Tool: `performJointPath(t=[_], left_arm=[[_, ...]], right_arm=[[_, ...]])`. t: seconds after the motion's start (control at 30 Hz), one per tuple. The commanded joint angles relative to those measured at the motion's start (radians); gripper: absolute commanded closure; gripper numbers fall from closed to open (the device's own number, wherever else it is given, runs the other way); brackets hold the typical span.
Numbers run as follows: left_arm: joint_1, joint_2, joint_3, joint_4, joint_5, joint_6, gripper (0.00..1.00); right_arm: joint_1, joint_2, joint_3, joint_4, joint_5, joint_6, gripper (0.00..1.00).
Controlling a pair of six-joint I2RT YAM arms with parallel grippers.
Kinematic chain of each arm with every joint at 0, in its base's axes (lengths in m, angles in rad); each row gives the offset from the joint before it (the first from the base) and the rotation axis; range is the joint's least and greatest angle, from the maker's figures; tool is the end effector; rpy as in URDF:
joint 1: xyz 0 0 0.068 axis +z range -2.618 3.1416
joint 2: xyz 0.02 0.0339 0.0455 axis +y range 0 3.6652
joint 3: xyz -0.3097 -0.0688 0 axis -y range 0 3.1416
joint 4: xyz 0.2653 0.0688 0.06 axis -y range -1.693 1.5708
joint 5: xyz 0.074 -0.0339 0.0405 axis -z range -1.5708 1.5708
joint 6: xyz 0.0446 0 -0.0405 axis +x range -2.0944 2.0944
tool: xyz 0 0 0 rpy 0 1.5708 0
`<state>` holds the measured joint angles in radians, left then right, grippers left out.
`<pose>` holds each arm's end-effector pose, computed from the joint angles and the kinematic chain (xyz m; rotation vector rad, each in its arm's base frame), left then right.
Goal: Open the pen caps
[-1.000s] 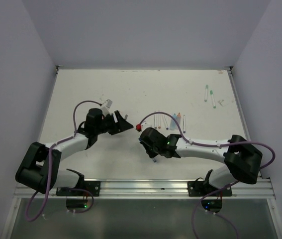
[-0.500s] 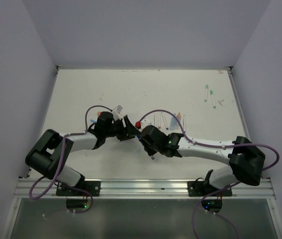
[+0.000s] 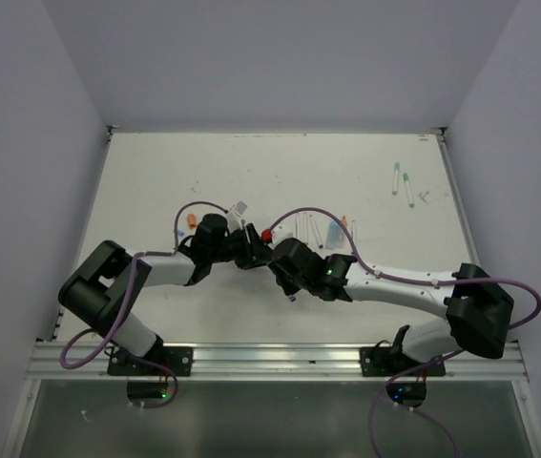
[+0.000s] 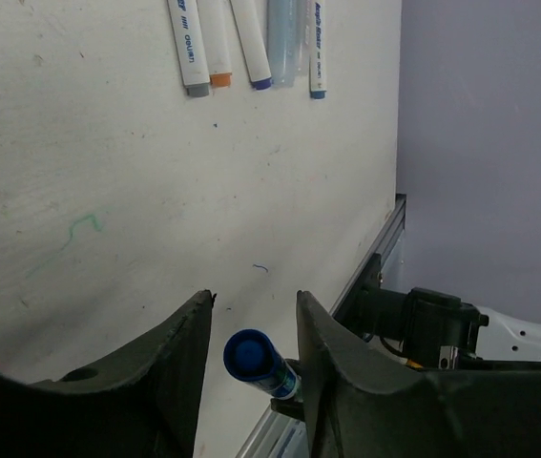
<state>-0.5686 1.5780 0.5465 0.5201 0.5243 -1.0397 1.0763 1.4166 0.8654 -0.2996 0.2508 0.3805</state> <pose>0.2476 -0.1847 0.1712 -0.1901 2.3798 -1.4336 0.1555 0.2651 0.2436 -0.7166 2.3126 0.3784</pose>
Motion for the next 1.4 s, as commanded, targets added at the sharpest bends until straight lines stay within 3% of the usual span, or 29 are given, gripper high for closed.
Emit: performJointPath(t=[0.0,0.2,0.4,0.43,0.53,0.63,0.8,0.87,0.9,0.93,1.0,1.07,1.13,1.23,1.37], left_arm=[[-0.014,0.007,0.024,0.073,0.029,-0.023,0.59],[-0.016,-0.003,0.018,0.083,0.031,-0.025,0.73],[-0.016,-0.012,0.009,0.084,0.031,-0.022,1.00],[-0.016,-0.012,0.009,0.089,0.032,-0.022,1.00],[-0.019,-0.016,0.003,0.106,0.039,-0.028,1.00],[-0.022,-0.016,-0.002,0.129,0.052,-0.039,1.00],[-0.022,-0.033,-0.002,0.133,0.062,-0.048,1.00],[-0.024,-0.044,-0.002,0.133,0.063,-0.049,1.00],[-0.022,-0.047,0.000,0.132,0.065,-0.051,1.00],[-0.022,-0.050,0.009,0.126,0.065,-0.048,1.00],[-0.014,-0.038,0.042,0.077,0.056,-0.008,1.00],[0.004,0.003,0.136,-0.096,0.033,0.035,1.00],[0.045,0.033,0.173,-0.185,-0.004,0.044,1.00],[0.098,0.060,0.216,-0.230,-0.024,-0.026,1.00],[0.133,0.086,0.279,-0.232,-0.018,-0.082,1.00]], right_arm=[[-0.009,-0.031,0.000,0.042,0.036,-0.006,1.00],[-0.010,-0.038,-0.008,0.043,0.036,-0.002,1.00],[-0.010,-0.045,-0.023,0.050,0.019,0.006,1.00],[-0.010,-0.044,-0.023,0.050,0.015,0.005,0.92],[-0.010,-0.042,-0.023,0.063,-0.004,0.003,0.51],[-0.009,-0.033,-0.017,0.083,-0.018,0.003,0.47],[-0.013,-0.004,-0.009,0.096,-0.015,-0.002,0.53],[-0.019,0.005,-0.016,0.111,-0.015,-0.006,0.64],[-0.021,0.019,-0.016,0.112,-0.012,-0.009,0.72],[-0.021,0.024,-0.014,0.117,-0.008,-0.015,1.00],[-0.021,0.054,-0.011,0.111,-0.002,-0.034,1.00],[-0.021,0.074,-0.003,0.081,0.028,-0.037,1.00],[-0.013,0.105,0.023,0.039,0.175,-0.038,1.00],[0.011,0.134,0.047,-0.079,0.461,-0.008,1.00],[0.002,0.119,0.041,-0.096,0.515,-0.050,1.00]])
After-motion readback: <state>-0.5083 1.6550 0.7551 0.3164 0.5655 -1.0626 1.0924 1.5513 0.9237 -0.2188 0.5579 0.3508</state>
